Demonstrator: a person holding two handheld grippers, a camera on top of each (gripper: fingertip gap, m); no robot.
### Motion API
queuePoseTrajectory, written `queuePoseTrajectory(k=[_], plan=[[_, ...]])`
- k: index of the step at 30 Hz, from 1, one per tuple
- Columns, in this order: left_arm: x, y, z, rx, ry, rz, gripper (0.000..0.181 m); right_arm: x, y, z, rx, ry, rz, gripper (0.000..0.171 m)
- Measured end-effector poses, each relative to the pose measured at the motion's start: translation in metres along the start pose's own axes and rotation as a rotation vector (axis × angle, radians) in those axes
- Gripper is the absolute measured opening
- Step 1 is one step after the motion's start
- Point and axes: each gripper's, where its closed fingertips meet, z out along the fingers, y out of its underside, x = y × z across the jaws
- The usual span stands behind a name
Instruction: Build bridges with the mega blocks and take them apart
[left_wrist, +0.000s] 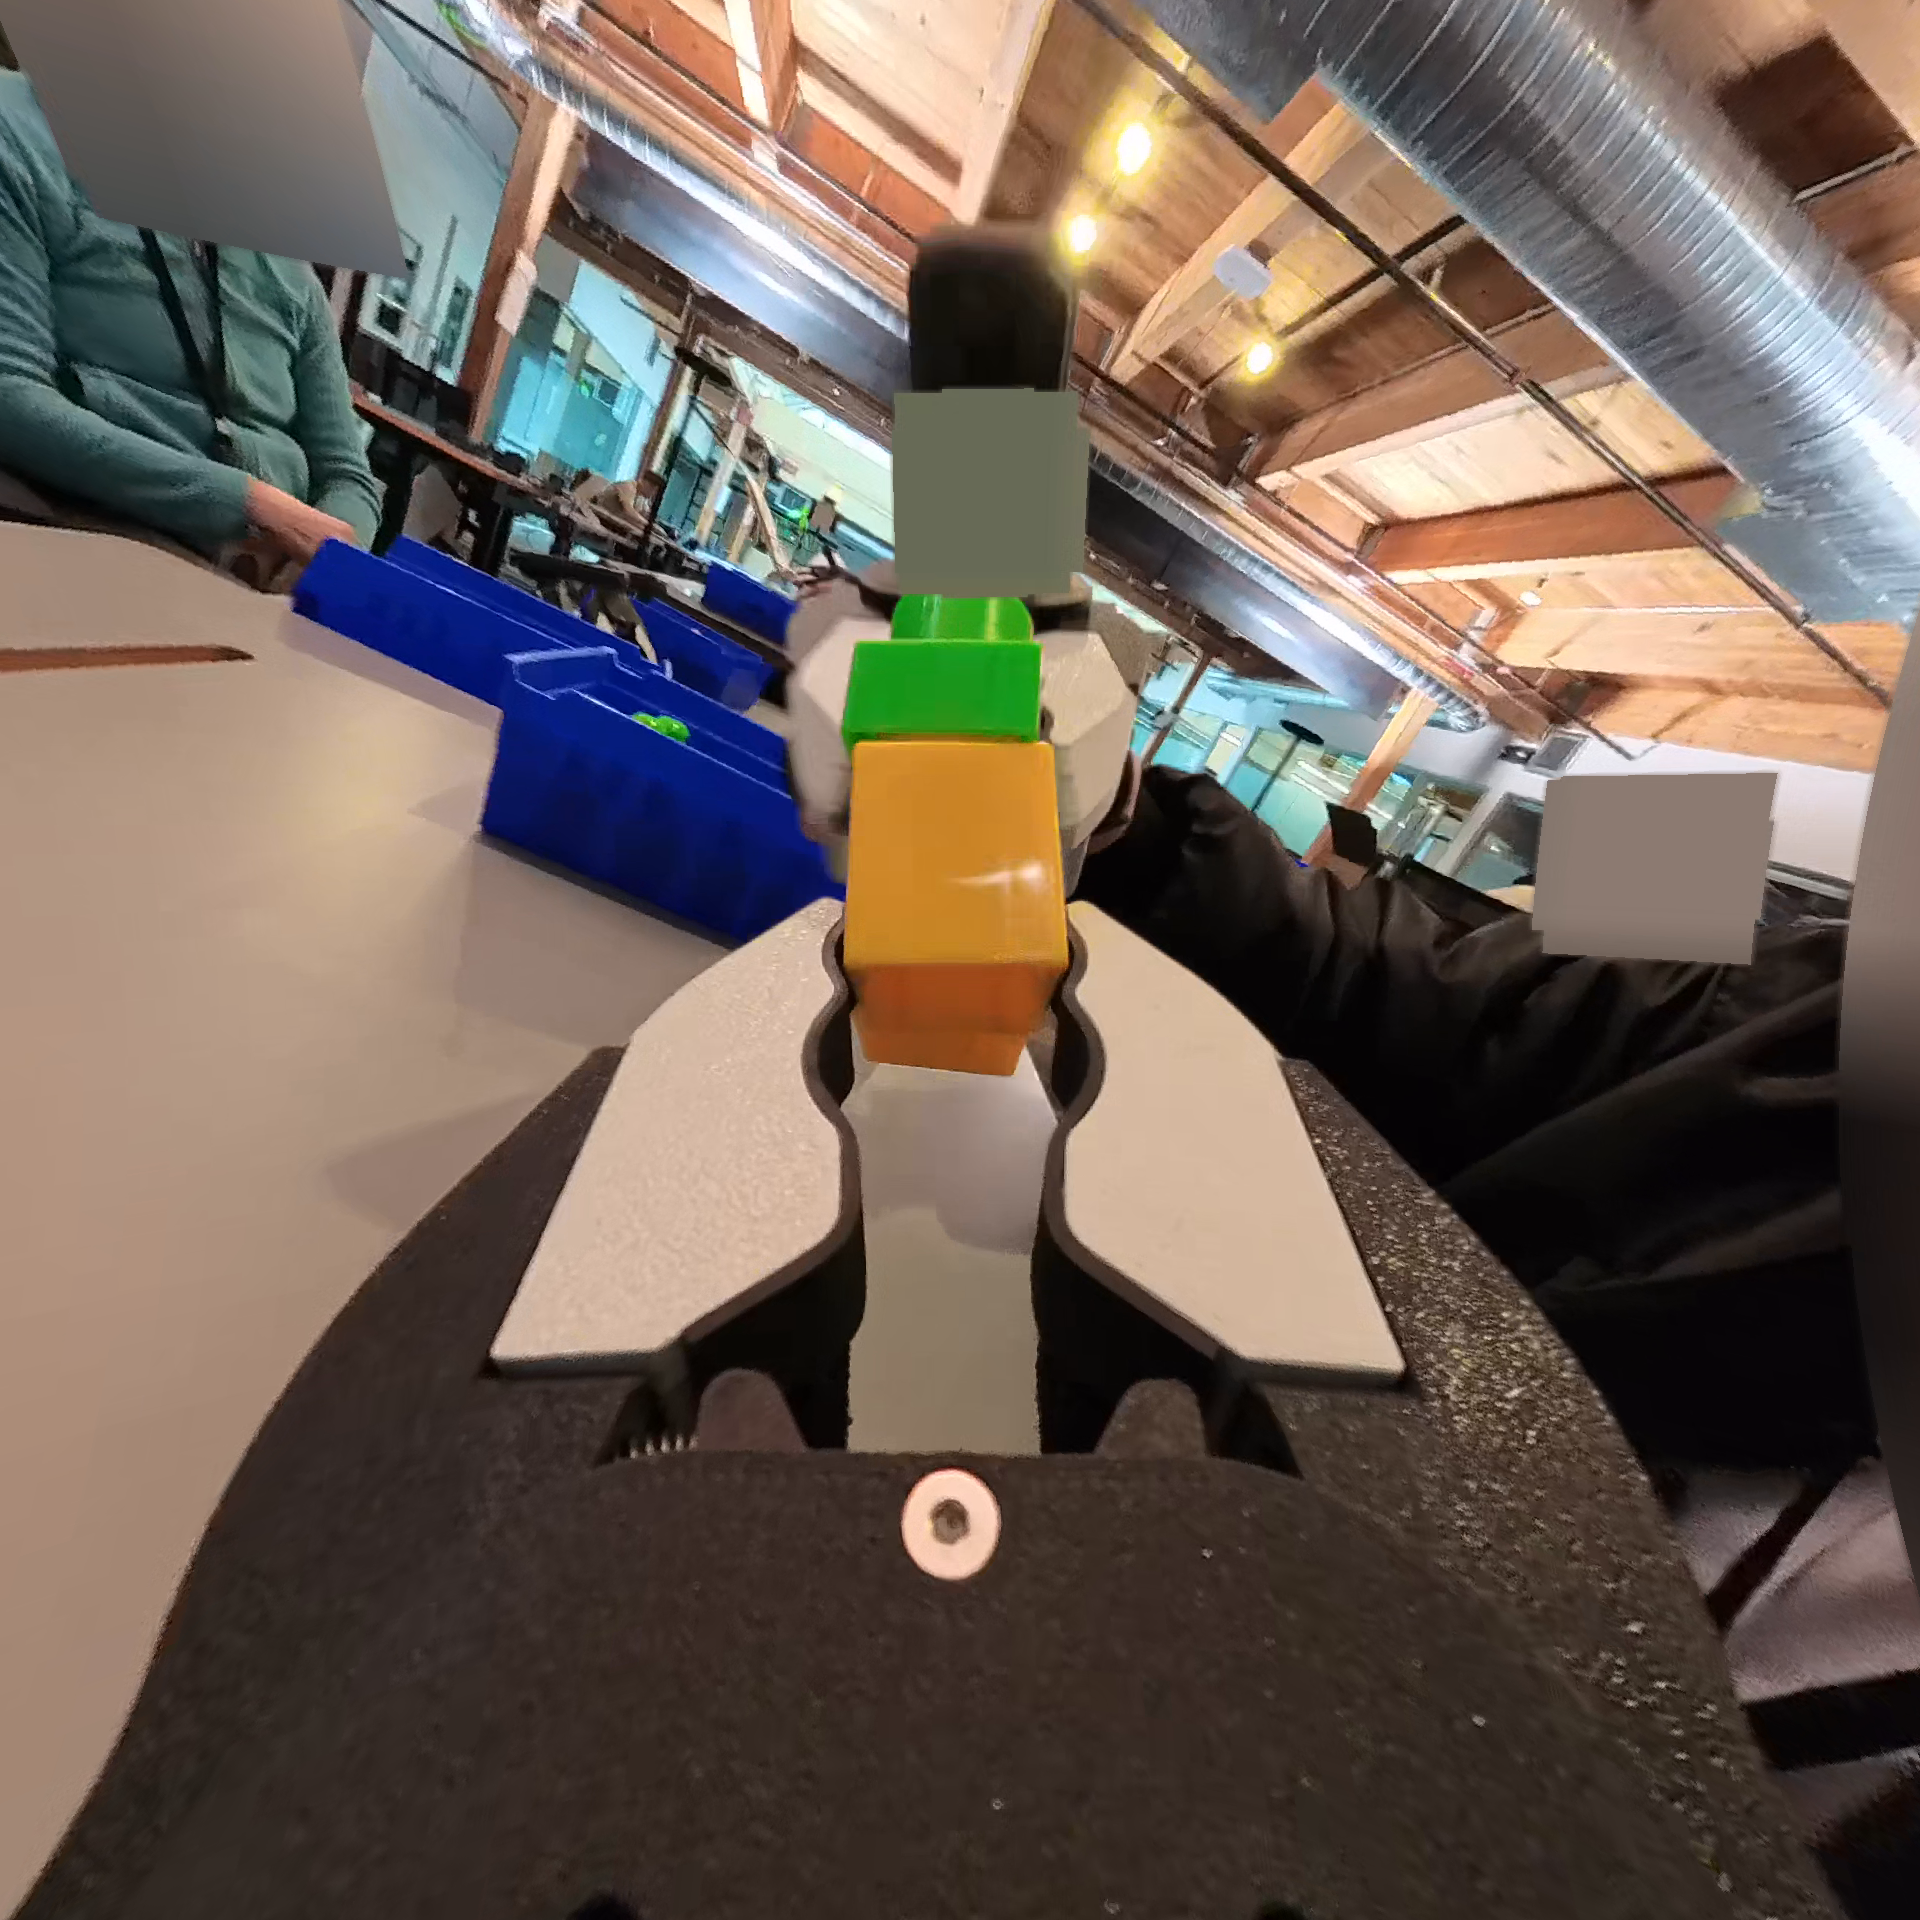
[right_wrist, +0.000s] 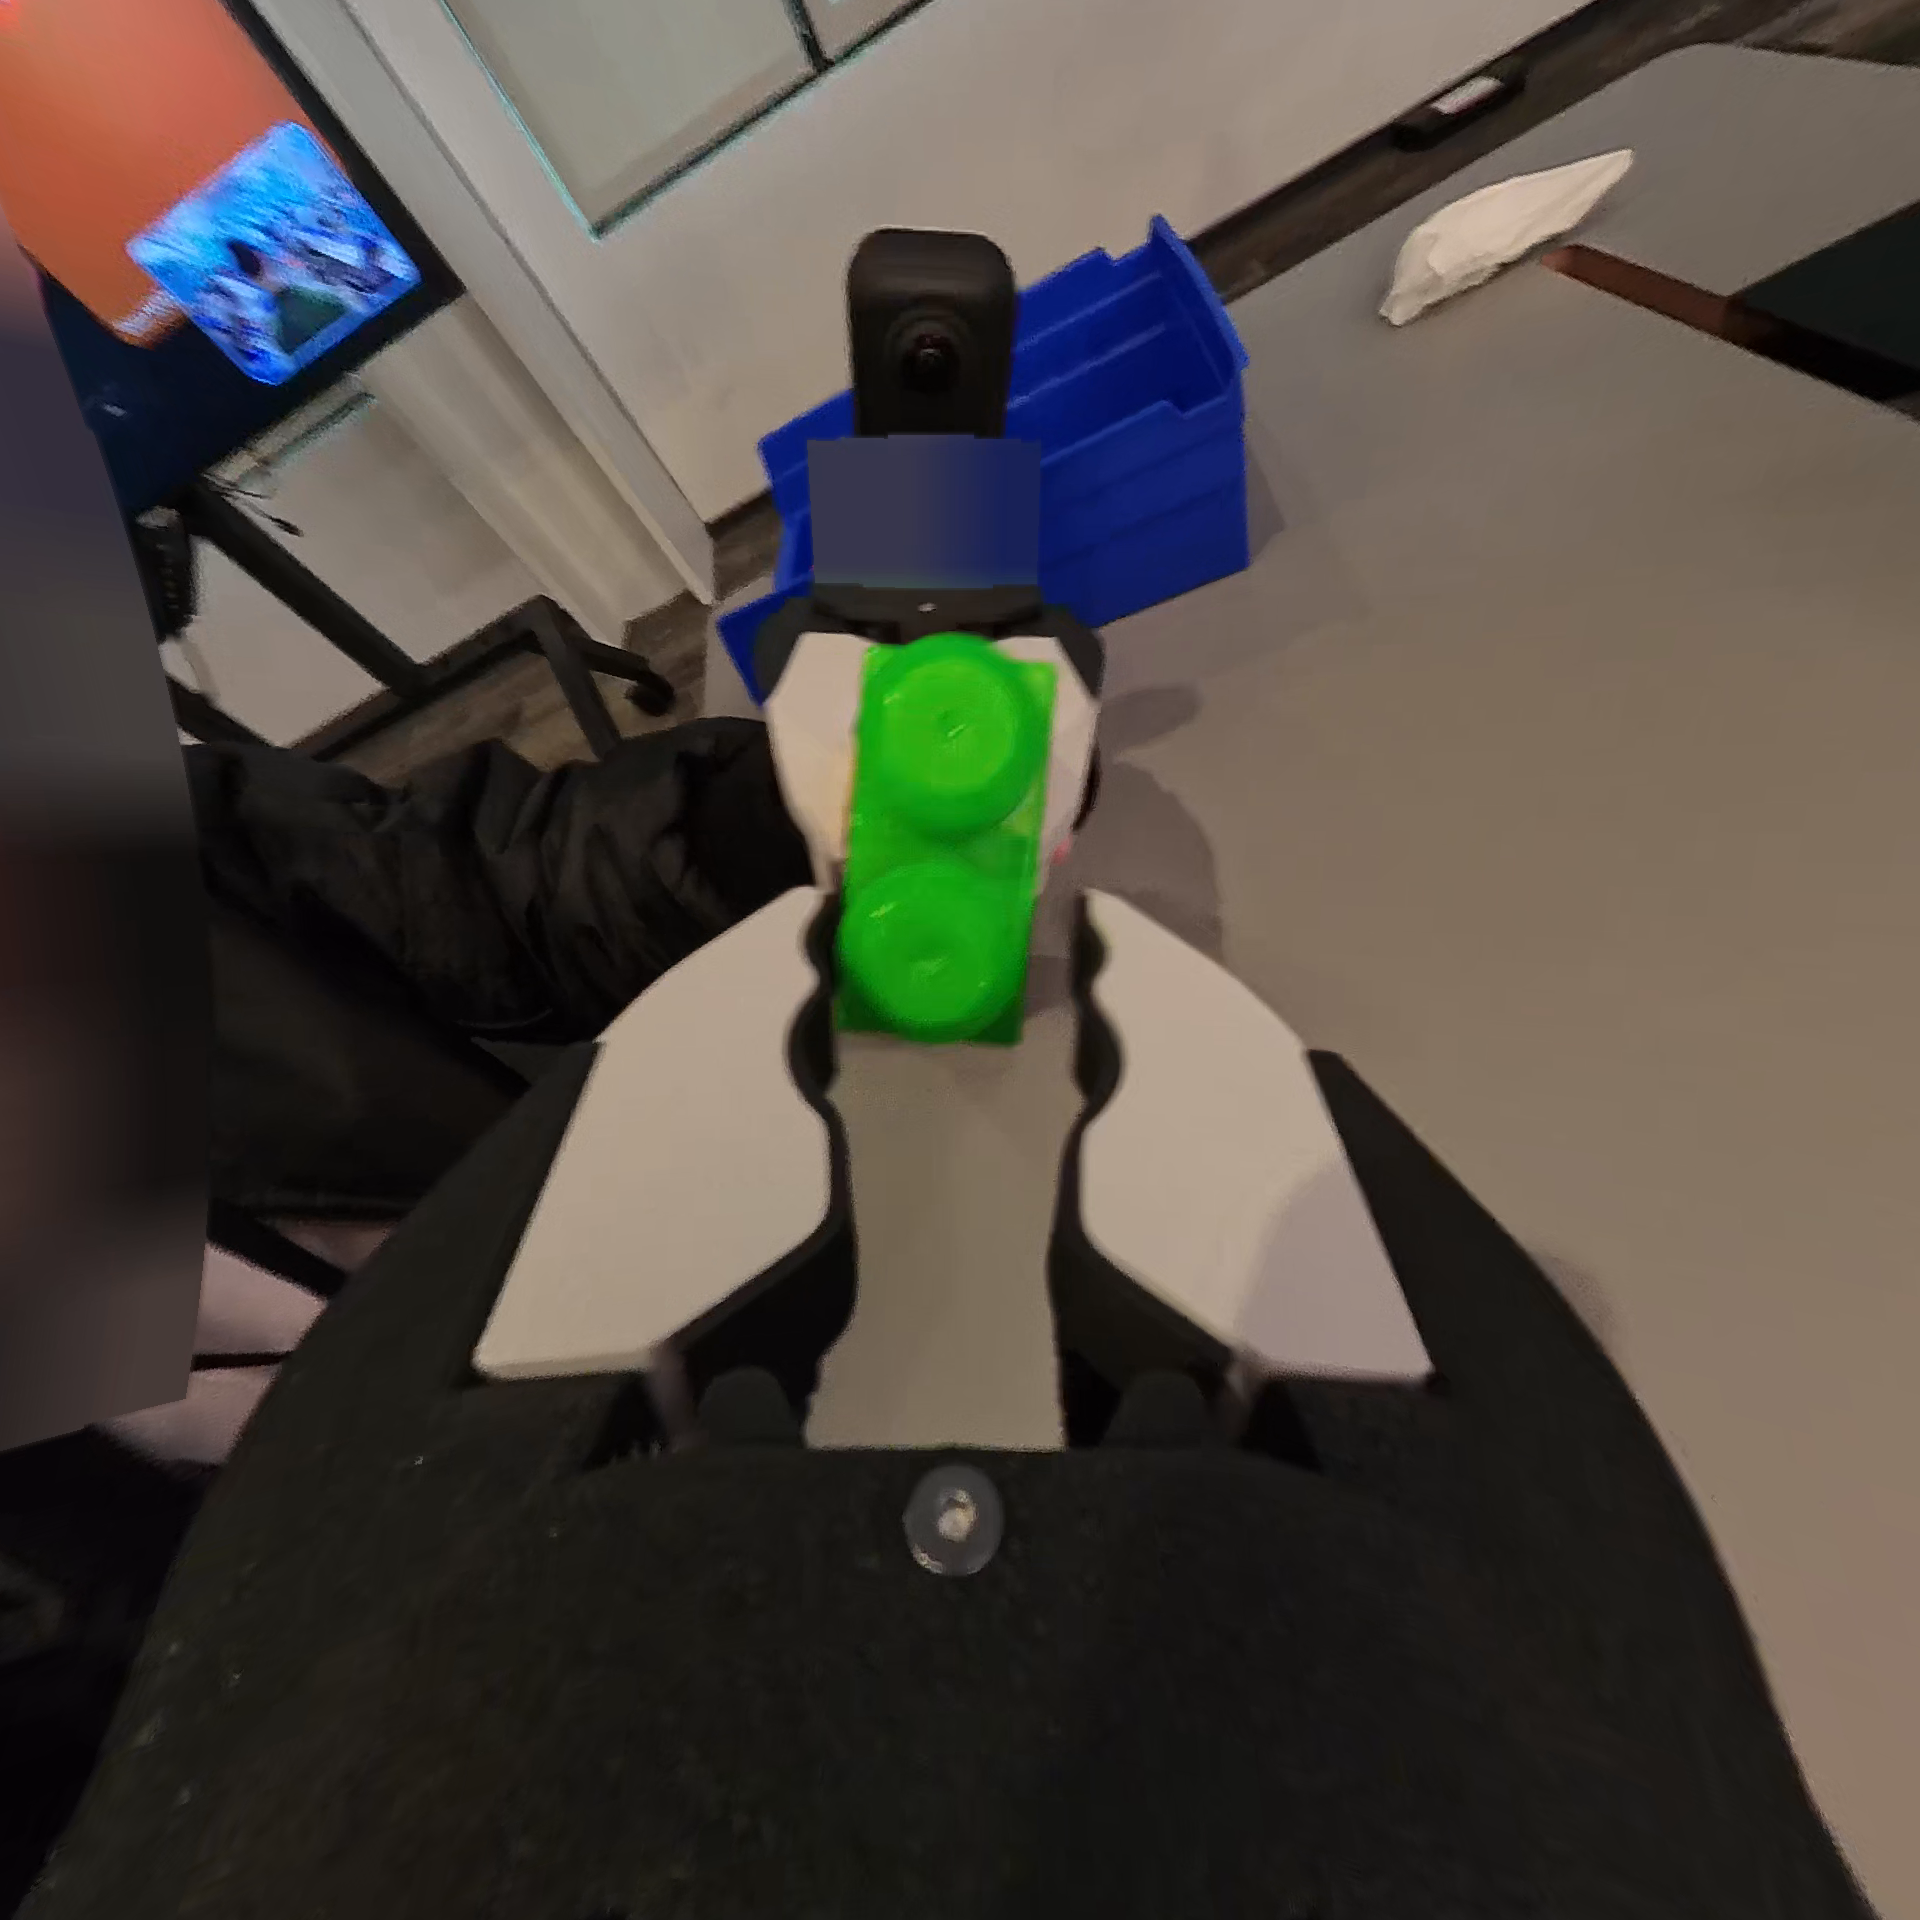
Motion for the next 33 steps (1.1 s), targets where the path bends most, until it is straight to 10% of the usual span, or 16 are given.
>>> queuePoseTrajectory(k=[33], plan=[[0.007,0.011,0.011,-0.022,0.037,-0.035,0.036,-0.009,-0.003,-0.006,0.145,-0.054,0.039,0.033]])
